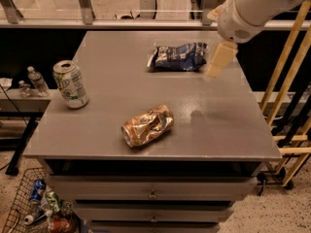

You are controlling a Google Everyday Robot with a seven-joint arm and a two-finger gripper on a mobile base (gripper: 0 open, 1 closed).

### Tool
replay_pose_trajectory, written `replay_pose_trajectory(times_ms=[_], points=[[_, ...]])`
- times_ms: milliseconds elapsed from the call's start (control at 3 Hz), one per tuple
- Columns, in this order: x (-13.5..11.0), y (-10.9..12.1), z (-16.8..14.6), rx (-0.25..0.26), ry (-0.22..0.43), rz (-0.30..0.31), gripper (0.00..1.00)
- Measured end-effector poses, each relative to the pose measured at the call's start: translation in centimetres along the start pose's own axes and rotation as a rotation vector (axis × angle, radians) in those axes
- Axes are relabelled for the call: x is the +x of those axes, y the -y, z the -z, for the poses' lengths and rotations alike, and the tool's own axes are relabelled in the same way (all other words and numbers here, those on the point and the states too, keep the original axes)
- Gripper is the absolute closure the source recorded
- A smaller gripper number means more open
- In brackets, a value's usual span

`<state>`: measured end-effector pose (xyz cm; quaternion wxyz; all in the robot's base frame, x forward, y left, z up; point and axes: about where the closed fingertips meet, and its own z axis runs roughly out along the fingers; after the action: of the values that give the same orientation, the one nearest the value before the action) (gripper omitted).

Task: Move blue chip bag near orange can

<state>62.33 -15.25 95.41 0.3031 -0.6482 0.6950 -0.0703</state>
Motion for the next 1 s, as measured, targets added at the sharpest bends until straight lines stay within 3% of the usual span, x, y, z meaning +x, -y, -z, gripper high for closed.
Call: replay_pose_trajectory(times_ms=[333,667,1000], points=[[-0.6,1.7,-0.5,0.064,0.026,-0.001,0.00],[-0.6,1.7,-0.4,0.064,0.026,0.000,0.00],[-1.7,1.8,-2.7,0.041,0.037,0.000,0.00]])
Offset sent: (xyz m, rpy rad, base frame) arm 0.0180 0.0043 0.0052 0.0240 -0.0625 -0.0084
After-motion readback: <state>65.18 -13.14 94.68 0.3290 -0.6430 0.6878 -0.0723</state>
